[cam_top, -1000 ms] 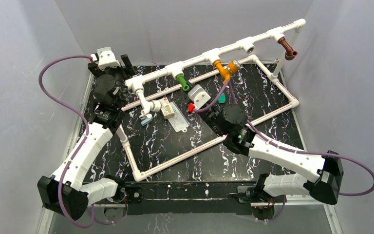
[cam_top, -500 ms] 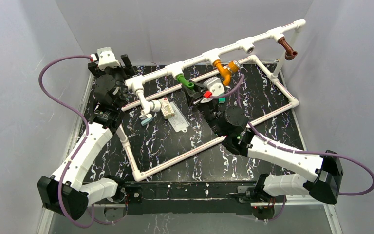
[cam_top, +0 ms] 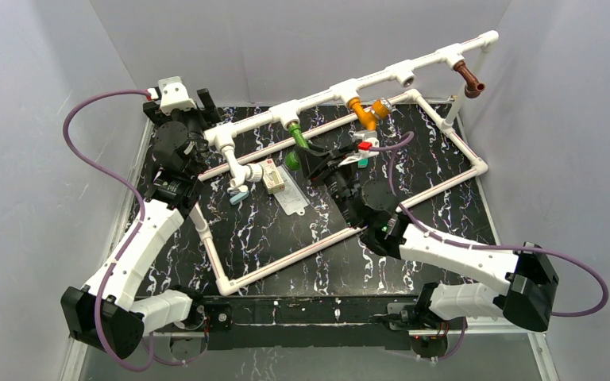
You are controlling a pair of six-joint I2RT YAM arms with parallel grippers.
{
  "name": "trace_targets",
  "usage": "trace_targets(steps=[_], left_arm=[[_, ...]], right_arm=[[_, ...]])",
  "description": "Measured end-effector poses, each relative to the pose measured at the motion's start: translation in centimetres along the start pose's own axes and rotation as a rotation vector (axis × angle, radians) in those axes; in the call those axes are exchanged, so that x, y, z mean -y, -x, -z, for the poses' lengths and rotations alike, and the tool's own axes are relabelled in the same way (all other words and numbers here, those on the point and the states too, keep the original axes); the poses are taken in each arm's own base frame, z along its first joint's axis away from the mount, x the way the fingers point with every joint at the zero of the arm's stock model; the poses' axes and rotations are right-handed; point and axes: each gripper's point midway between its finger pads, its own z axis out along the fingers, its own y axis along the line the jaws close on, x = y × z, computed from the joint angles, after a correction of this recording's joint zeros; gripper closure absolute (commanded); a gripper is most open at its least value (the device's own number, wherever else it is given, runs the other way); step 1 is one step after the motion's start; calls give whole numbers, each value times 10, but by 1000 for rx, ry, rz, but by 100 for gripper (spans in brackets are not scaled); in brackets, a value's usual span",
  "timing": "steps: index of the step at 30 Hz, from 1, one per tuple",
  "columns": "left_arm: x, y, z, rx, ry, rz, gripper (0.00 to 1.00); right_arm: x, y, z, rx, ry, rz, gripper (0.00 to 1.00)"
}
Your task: Install the water faucets
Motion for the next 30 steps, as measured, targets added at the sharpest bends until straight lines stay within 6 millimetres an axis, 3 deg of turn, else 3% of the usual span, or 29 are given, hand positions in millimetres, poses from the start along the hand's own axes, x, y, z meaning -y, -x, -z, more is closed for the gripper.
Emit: trace_targets(steps=[11, 20, 30], left_arm=[[0, 0, 0, 0, -1, 1, 23], [-1, 1, 1, 5, 3, 4, 23], [-5, 5, 1, -30, 32, -1, 22]], right_arm=[[-1, -23, 4, -42, -7, -172, 99], [30, -64, 53, -183, -31, -162, 99], [44, -46, 97, -210, -4, -164, 99]])
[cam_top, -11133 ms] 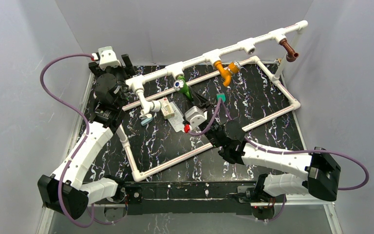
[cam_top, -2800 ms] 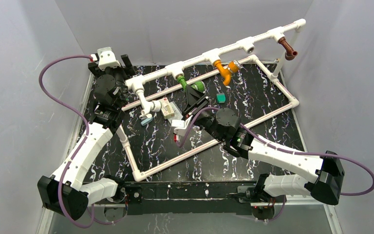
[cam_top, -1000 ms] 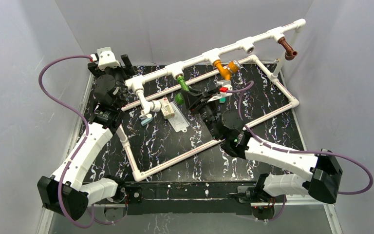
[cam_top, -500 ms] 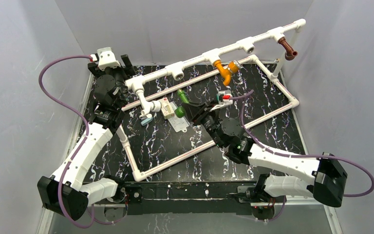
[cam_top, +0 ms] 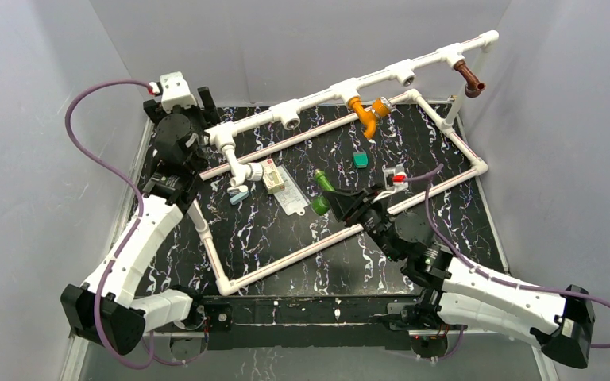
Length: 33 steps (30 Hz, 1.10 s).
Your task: Install the water faucets
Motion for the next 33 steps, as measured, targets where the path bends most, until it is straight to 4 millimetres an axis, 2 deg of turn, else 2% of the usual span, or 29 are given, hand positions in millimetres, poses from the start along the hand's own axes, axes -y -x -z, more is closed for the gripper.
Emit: trace_targets(steps=[6, 8, 12, 17, 21, 25, 28, 33], left_arm=[[4, -7, -7, -96, 6, -70, 22], [7, -1, -11, -107, 4, -78, 22], [9, 32, -14, -63, -1, -43, 22], [9, 95, -4, 56, -35, 84, 22], [14, 146, 19, 123, -140, 214, 22], [28, 176, 52, 118, -318, 308, 22], [41, 176, 82, 62, -463, 355, 21], [55, 153, 138, -90, -669, 415, 22]], right_arm=[[7, -8, 16, -34, 17, 14, 99], [8, -10, 20, -47, 24, 29, 99], [4, -10, 25, -62, 57, 57, 99], [0, -14, 31, -90, 106, 117, 99], [-5, -19, 36, -109, 170, 193, 99], [-16, -20, 42, -116, 270, 293, 99], [-27, -26, 48, -134, 366, 376, 99], [-42, -42, 58, -178, 535, 505, 99]])
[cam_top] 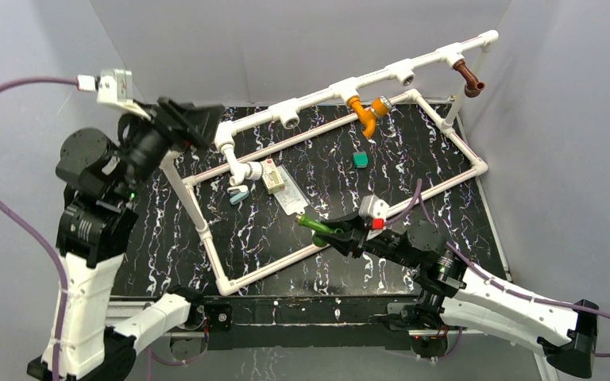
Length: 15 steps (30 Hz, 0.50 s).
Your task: Install the water faucets
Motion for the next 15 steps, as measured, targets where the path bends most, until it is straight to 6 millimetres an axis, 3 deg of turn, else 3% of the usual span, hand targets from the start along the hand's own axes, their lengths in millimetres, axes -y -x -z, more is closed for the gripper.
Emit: trace_targets(steps=[7, 15], left_arm=[[26, -72, 65, -228, -151, 217, 22], [48, -104, 137, -404, -251, 310, 23]], right_arm=[[-26, -8, -6, -31, 189, 129, 99], [-46, -18, -20, -78, 338, 156, 99]])
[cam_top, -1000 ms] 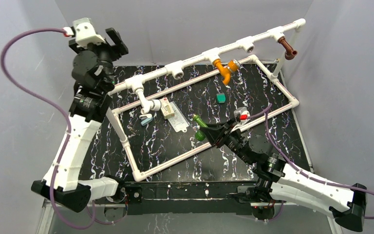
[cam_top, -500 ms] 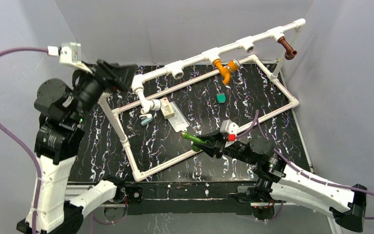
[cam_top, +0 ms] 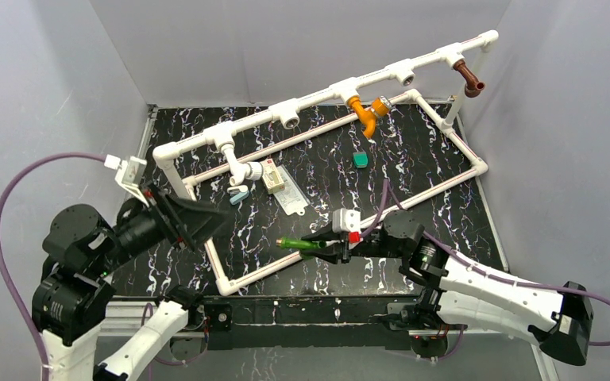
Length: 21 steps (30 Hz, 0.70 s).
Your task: Install the water faucets
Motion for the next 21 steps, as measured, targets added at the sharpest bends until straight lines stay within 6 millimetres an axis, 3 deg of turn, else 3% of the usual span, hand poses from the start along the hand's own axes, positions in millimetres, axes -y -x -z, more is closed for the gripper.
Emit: trace_targets(steps=[5, 12, 16, 21], left_arm=[[-20, -57, 21, -161, 50, 67, 23], [-62, -138, 22, -343, 98, 241, 25], [-72, -162, 17, -384, 78, 326, 25], [-73, -178, 10, -399, 18, 420, 26]], right_arm=[[-6, -3, -9, -5, 58, -5, 99], [-17, 9, -26, 64, 124, -19, 99], [-31, 10, -40, 85, 169, -24, 99], [-46, 8, -61, 82, 215, -22, 99]])
